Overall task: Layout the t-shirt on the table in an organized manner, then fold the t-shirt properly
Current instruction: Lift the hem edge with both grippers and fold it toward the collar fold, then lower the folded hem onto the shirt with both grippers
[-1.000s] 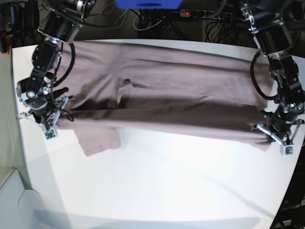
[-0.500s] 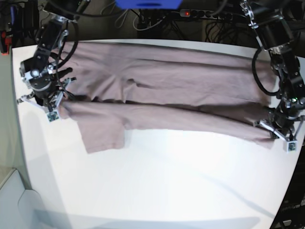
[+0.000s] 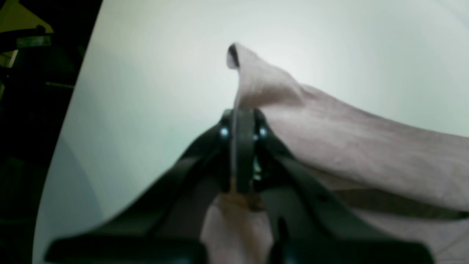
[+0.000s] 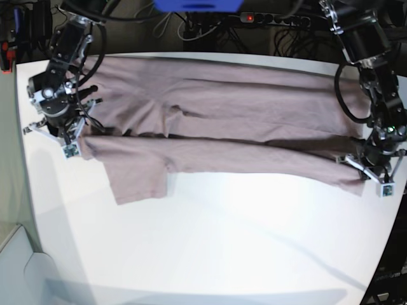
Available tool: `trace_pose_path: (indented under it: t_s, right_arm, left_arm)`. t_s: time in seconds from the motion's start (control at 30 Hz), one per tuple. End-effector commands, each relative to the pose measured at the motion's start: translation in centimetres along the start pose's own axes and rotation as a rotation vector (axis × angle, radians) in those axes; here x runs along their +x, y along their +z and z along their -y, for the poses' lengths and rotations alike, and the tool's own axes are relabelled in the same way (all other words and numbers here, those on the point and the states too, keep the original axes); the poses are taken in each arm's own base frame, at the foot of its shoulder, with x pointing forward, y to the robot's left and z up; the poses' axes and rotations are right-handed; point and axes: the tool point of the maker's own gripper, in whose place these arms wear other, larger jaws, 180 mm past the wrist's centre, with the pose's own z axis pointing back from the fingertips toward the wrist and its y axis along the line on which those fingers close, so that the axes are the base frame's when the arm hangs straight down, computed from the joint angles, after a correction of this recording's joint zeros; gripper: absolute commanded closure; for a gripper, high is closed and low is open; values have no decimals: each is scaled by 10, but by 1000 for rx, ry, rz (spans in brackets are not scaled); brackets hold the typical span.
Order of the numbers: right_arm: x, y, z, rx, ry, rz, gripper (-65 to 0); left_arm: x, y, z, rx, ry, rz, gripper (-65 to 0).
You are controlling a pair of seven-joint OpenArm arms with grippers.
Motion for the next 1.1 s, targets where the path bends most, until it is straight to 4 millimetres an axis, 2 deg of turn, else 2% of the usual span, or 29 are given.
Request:
trace_pose_path:
  t_s: [0.0,0.13,0.4,0.5,0.67,0.77,0.97,1.07]
  right_arm:
    - [12,5,12,-35,0,29,0]
    - [18,6,22,-59,-7,-14,-9]
    - [32,5,31,-75,-23,-13,-251]
    - [38,4,31,-74,-32,-1,-301]
    - [54,3,17,-43,-15,22,-315]
    - [62,2,6,-20,12,34,-315]
    - [58,-15,-10,39,13,4,-313]
    - [56,-20,-12,54,14,-8,-311]
  left_arm:
    - [21,3,-8,18,-4,58,-2]
    - [18,3,-8,18,-4,52,-2]
    - [12,4,-8,17,-7,41,-2]
    - [11,4,-8,18,-8,40,-2]
    - [12,4,-10,22,-8,42,-2]
    - [10,8,-25,55,35,45,-2]
    - [6,11,-36,80,79,45,-2]
    - [-4,12,-35,79,74,27,-2]
